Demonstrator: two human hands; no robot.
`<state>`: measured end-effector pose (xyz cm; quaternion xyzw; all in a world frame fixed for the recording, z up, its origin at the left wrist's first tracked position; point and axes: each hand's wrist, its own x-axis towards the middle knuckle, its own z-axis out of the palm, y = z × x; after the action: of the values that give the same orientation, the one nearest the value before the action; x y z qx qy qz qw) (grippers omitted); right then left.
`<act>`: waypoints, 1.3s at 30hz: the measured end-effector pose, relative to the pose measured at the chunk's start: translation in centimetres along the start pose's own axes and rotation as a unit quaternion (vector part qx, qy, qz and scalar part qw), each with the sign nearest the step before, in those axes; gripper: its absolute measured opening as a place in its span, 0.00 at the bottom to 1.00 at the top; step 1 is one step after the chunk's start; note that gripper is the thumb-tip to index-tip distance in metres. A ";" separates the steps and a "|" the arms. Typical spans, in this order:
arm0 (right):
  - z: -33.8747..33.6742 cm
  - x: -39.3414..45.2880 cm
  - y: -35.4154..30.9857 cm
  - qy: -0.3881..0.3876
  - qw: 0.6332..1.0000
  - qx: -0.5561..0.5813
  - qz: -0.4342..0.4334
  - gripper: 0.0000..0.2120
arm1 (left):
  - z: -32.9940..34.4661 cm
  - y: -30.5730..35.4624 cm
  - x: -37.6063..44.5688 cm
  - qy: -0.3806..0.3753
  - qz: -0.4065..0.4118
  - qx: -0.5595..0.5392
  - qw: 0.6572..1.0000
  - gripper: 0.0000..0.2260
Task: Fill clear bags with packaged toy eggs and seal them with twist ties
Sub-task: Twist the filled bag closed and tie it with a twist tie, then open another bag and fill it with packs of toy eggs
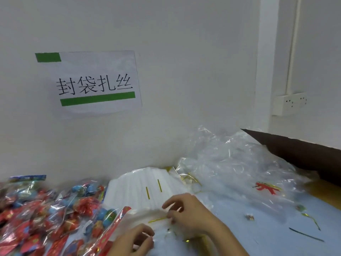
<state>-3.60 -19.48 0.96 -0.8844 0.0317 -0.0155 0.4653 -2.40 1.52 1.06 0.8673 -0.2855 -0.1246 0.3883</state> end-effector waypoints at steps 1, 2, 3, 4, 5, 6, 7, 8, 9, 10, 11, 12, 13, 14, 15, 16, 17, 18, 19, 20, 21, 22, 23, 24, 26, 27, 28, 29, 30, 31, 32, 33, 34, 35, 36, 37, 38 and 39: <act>-1.2 -0.1 0.1 0.017 1.000 0.010 0.004 0.13 | 0.3 0.2 0.2 0.041 0.010 0.050 0.998 0.04; -2.3 -0.4 0.3 0.037 0.999 0.014 0.017 0.12 | 0.4 0.0 -0.1 0.041 0.021 0.113 0.993 0.03; -3.3 -0.5 0.7 0.066 0.997 0.007 0.030 0.11 | 1.0 0.0 0.0 0.041 0.035 0.174 0.983 0.04; -4.4 -0.8 1.1 0.091 0.994 -0.011 0.053 0.10 | 1.1 -0.1 0.2 0.038 0.049 0.224 0.973 0.05; -5.3 -1.0 1.7 0.108 0.990 -0.044 0.077 0.09 | 0.8 0.6 0.6 0.028 0.034 0.254 0.966 0.06; -6.0 -1.4 2.2 0.114 0.984 -0.086 0.108 0.10 | 0.7 1.2 1.0 0.008 0.022 0.273 0.962 0.07; -6.5 -1.7 2.8 0.112 0.975 -0.126 0.142 0.12 | 0.6 1.6 1.6 0.003 0.011 0.275 0.961 0.06; -6.7 -2.0 3.3 0.095 0.966 -0.162 0.175 0.15 | 0.6 2.0 2.3 0.007 0.004 0.277 0.961 0.05; -6.6 -2.3 3.6 0.070 0.957 -0.199 0.201 0.18 | 0.9 2.7 2.6 0.008 -0.001 0.286 0.958 0.07; -6.3 -2.5 3.7 0.042 0.946 -0.232 0.220 0.21 | 1.8 2.9 3.0 0.017 -0.009 0.264 0.964 0.10; -5.9 -2.5 3.8 0.024 0.940 -0.253 0.228 0.24 | 2.9 3.0 3.3 0.034 -0.007 0.225 0.974 0.15; -5.6 -2.4 4.0 0.019 0.939 -0.258 0.225 0.25 | 4.2 2.8 3.5 0.042 -0.004 0.187 0.981 0.20; -5.3 -2.3 4.2 0.024 0.942 -0.254 0.217 0.24 | 5.5 2.6 3.5 0.035 0.005 0.177 0.984 0.25; -5.1 -2.2 4.2 0.034 0.946 -0.247 0.209 0.22 | 6.5 2.4 3.3 0.018 0.007 0.196 0.980 0.27; -5.1 -2.0 4.2 0.043 0.949 -0.242 0.198 0.20 | 7.2 1.8 3.4 0.014 0.012 0.216 0.976 0.28; -5.0 -1.9 4.3 0.043 0.951 -0.242 0.187 0.19 | 7.3 1.1 3.4 0.022 0.015 0.221 0.975 0.26; -4.8 -1.8 4.2 0.039 0.953 -0.242 0.178 0.18 | 7.1 0.8 3.6 0.037 0.018 0.203 0.978 0.24; -4.8 -1.7 4.1 0.035 0.956 -0.237 0.169 0.18 | 6.8 0.6 3.8 0.057 0.027 0.173 0.983 0.20; -4.6 -1.4 4.0 0.034 0.960 -0.229 0.156 0.18 | 6.4 0.3 3.8 0.080 0.039 0.146 0.985 0.15; -4.8 -1.5 4.0 0.040 0.967 -0.207 0.140 0.18 | 6.2 0.6 4.0 0.096 0.054 0.138 0.984 0.10; -4.9 -1.4 3.9 0.046 0.976 -0.179 0.117 0.18 | 6.1 0.5 4.3 0.114 0.062 0.127 0.983 0.08; -4.9 -1.3 3.6 0.062 0.983 -0.146 0.088 0.18 | 6.0 0.4 4.6 0.134 0.064 0.110 0.983 0.07; -4.9 -1.2 3.4 0.092 0.987 -0.119 0.055 0.18 | 6.0 0.6 4.7 0.159 0.062 0.089 0.981 0.07; -4.8 -1.1 3.1 0.128 0.987 -0.095 0.024 0.17 | 6.0 0.8 4.8 0.182 0.056 0.063 0.980 0.08; -4.1 -0.8 2.8 0.172 0.983 -0.056 -0.019 0.17 | 6.0 1.3 5.0 0.216 0.035 -0.007 0.976 0.06; -3.5 -0.7 2.6 0.173 0.983 -0.046 -0.035 0.17 | 5.9 1.3 5.1 0.213 0.016 -0.052 0.976 0.05; -2.9 -0.5 2.5 0.168 0.984 -0.041 -0.050 0.17 | 5.9 1.3 5.2 0.191 -0.005 -0.093 0.977 0.04; -2.2 -0.3 2.5 0.163 0.984 -0.038 -0.066 0.16 | 5.9 1.2 5.2 0.161 -0.019 -0.119 0.980 0.04; -1.7 -0.1 2.4 0.163 0.982 -0.036 -0.084 0.16 | 5.9 1.0 5.2 0.131 -0.020 -0.124 0.983 0.03; -1.3 0.0 2.3 0.169 0.980 -0.039 -0.101 0.16 | 5.9 0.8 5.2 0.113 -0.017 -0.116 0.987 0.03; -1.1 0.1 2.3 0.180 0.975 -0.045 -0.118 0.16 | 5.9 0.6 5.2 0.112 -0.013 -0.104 0.988 0.04; -1.0 0.2 2.2 0.196 0.970 -0.053 -0.134 0.16 | 5.8 0.5 5.2 0.125 -0.010 -0.100 0.987 0.05; -1.0 0.3 2.0 0.216 0.964 -0.059 -0.147 0.17 | 5.7 0.5 5.3 0.148 -0.009 -0.111 0.983 0.05; -1.1 0.3 2.0 0.240 0.956 -0.061 -0.158 0.16 | 5.6 0.6 5.4 0.174 -0.011 -0.129 0.976 0.06; -1.3 0.3 1.9 0.270 0.946 -0.061 -0.166 0.15 | 5.4 0.5 5.5 0.198 -0.016 -0.153 0.968 0.07; -1.5 0.3 1.8 0.302 0.936 -0.059 -0.171 0.14 | 5.3 0.7 5.5 0.221 -0.020 -0.184 0.958 0.07; -1.6 0.3 1.7 0.330 0.927 -0.052 -0.171 0.12 | 5.1 0.9 5.5 0.242 -0.025 -0.221 0.944 0.07; -1.7 0.3 1.6 0.353 0.921 -0.035 -0.163 0.11 | 4.9 1.1 5.5 0.260 -0.036 -0.263 0.928 0.06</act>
<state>-3.49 -21.80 0.57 -0.8303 0.0504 -0.4011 0.3835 -0.59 -5.28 -1.36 0.7456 -0.0997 0.0210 0.6586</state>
